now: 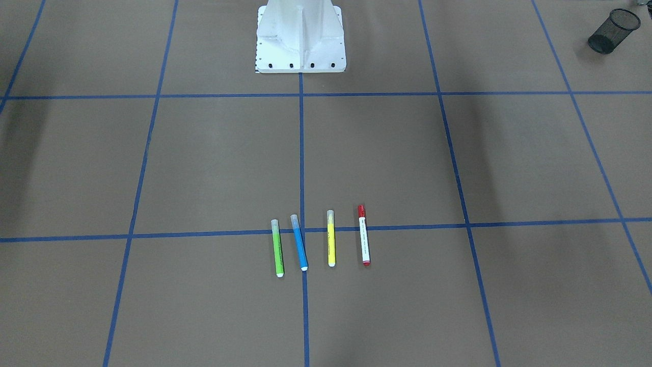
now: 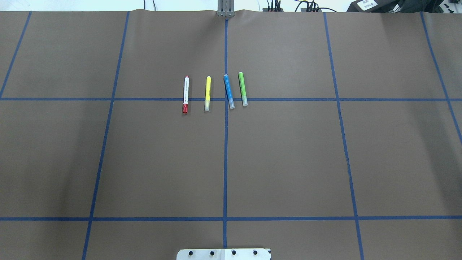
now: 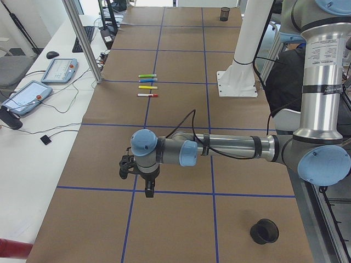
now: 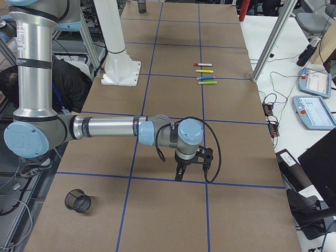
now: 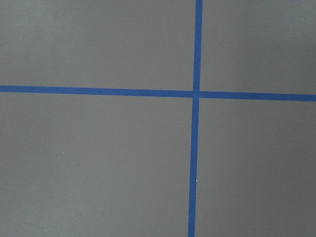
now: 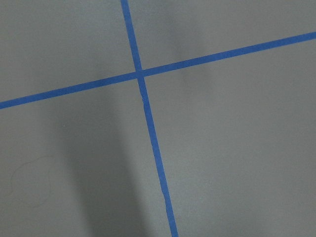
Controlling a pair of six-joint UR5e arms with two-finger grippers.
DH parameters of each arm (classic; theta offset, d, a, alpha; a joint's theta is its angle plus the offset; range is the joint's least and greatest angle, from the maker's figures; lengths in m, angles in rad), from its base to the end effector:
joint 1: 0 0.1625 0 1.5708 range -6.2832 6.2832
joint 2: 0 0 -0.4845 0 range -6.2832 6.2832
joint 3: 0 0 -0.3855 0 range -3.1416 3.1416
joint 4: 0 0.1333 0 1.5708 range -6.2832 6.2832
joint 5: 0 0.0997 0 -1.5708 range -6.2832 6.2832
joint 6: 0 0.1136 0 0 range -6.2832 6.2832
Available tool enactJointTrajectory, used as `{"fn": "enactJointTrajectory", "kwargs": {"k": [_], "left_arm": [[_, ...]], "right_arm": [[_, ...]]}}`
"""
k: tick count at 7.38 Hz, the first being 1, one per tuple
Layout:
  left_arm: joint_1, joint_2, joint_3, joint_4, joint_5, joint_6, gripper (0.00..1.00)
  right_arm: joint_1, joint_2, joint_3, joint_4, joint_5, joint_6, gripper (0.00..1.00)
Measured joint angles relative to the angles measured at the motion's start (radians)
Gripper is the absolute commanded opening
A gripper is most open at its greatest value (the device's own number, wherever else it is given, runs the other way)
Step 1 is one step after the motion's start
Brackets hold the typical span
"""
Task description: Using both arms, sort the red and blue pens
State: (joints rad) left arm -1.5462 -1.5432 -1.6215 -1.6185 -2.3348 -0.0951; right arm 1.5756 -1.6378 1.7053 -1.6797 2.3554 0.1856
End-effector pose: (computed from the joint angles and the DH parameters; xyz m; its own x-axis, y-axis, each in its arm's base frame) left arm -0.0430 -0.4785 0.7127 0.7197 -0.0283 -0.6937 0.0440 0.9990 0.0049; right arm 0.0552 -0.4482 0.7044 0.6945 0.2165 0.6862 -0.1353 0.9759 -0.1710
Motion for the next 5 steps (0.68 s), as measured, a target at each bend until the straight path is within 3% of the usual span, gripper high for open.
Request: {"fn": "enactJointTrajectory", "kwargs": {"k": [5], "left_arm": [[0.000, 0.003, 0.002, -0.007, 0.007, 0.000, 1.00]], "right_arm": [[0.001, 0.000, 0.002, 0.000, 0.001, 0.000, 1.00]]}}
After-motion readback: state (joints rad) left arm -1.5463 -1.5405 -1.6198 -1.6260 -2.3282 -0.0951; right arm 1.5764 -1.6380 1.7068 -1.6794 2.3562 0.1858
